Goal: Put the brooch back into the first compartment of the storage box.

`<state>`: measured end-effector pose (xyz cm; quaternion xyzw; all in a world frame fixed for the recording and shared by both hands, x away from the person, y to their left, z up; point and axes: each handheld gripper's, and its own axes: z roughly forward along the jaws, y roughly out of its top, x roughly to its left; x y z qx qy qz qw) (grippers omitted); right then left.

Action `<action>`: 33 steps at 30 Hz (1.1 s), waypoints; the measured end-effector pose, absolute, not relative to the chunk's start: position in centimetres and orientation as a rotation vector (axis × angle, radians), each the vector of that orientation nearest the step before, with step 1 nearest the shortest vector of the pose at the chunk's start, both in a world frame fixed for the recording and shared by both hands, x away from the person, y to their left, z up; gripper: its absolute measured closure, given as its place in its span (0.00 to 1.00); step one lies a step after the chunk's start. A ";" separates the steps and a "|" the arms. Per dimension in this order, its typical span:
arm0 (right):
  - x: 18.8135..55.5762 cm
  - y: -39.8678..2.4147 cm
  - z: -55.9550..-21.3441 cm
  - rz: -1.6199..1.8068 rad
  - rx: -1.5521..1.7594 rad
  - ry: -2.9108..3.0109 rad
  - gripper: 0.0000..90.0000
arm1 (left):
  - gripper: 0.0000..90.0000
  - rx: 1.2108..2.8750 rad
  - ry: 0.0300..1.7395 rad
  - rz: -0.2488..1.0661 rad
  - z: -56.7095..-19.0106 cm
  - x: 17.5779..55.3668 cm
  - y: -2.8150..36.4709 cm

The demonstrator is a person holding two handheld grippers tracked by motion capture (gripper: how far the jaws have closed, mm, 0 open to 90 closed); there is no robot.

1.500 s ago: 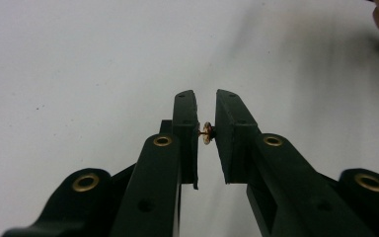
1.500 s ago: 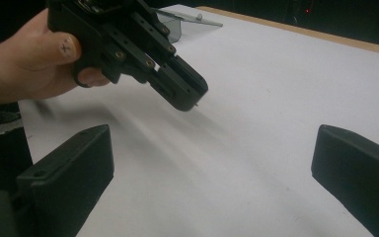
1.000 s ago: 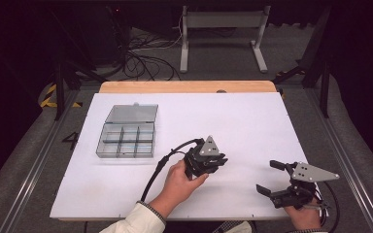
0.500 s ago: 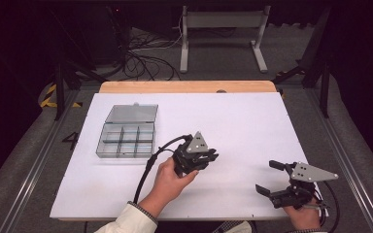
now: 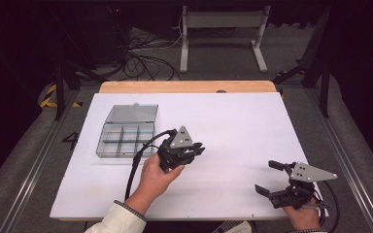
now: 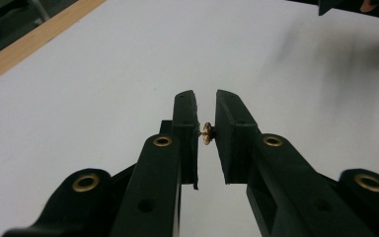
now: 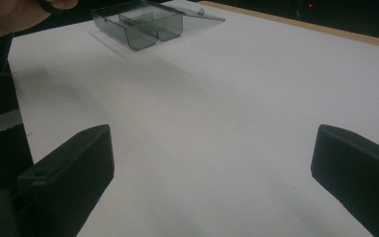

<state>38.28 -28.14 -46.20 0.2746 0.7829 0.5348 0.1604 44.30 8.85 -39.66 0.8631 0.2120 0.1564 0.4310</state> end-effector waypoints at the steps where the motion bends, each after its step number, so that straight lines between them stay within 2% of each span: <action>1: 38.3 -28.1 -46.2 1.527 0.783 2.238 0.04 | 0.88 2.153 0.536 0.396 -39.6 44.3 9.2; 33: 38.4 -27.9 -46.3 1.521 0.786 2.246 0.04 | 0.88 2.107 0.778 0.533 -38.0 45.9 19.5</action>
